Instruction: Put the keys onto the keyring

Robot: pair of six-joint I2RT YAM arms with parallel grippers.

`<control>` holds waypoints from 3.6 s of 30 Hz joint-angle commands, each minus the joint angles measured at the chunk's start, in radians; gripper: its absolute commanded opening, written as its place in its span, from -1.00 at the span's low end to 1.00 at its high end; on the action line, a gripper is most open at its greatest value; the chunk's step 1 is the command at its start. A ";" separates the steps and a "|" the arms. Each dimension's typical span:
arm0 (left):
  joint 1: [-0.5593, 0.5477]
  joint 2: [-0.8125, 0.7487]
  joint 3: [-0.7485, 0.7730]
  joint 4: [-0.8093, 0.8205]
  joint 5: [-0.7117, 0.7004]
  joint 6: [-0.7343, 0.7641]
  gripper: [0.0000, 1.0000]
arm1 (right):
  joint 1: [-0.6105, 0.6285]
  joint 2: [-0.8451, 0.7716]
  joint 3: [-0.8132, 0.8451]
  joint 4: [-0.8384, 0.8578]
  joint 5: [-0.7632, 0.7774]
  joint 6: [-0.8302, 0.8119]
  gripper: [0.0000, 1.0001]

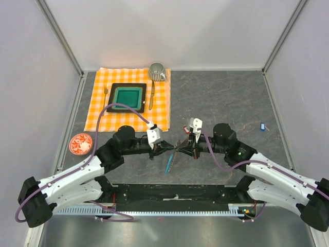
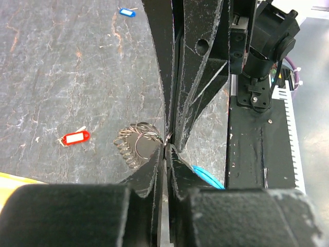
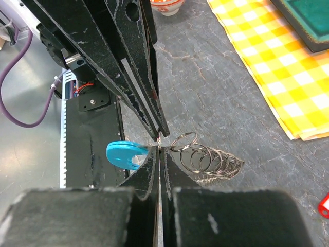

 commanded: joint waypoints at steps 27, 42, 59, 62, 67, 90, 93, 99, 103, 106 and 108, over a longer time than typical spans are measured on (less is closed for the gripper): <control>0.001 -0.031 -0.133 0.172 -0.046 0.011 -0.96 | -0.002 0.034 0.058 0.018 0.028 0.039 -0.17; 0.002 -0.212 -0.339 0.337 -0.146 0.027 -0.96 | -0.008 0.034 0.116 -0.151 0.546 0.180 0.89; -0.002 -0.217 -0.316 0.282 -0.261 0.004 -0.96 | -0.207 0.450 0.254 -0.142 0.623 0.036 0.55; -0.002 -0.215 -0.319 0.282 -0.275 0.005 -0.96 | -0.241 0.555 0.276 -0.101 0.571 0.019 0.37; -0.002 -0.212 -0.316 0.273 -0.275 0.004 -0.96 | -0.253 0.677 0.297 -0.018 0.508 -0.007 0.16; -0.002 -0.188 -0.299 0.247 -0.259 0.018 -0.96 | -0.253 0.806 0.336 0.016 0.496 -0.091 -0.27; -0.001 -0.189 -0.296 0.245 -0.258 0.016 -0.96 | -0.253 0.809 0.325 0.022 0.487 -0.102 -0.28; -0.001 -0.194 -0.296 0.241 -0.256 0.016 -0.96 | -0.255 0.817 0.317 0.042 0.477 -0.105 -0.35; -0.002 -0.194 -0.296 0.239 -0.255 0.018 -0.96 | -0.253 0.823 0.312 0.056 0.474 -0.108 -0.40; -0.001 -0.198 -0.295 0.238 -0.253 0.016 -0.96 | -0.253 0.832 0.306 0.073 0.470 -0.111 -0.46; -0.002 -0.200 -0.298 0.238 -0.253 0.016 -0.96 | -0.253 0.839 0.306 0.076 0.462 -0.111 -0.47</control>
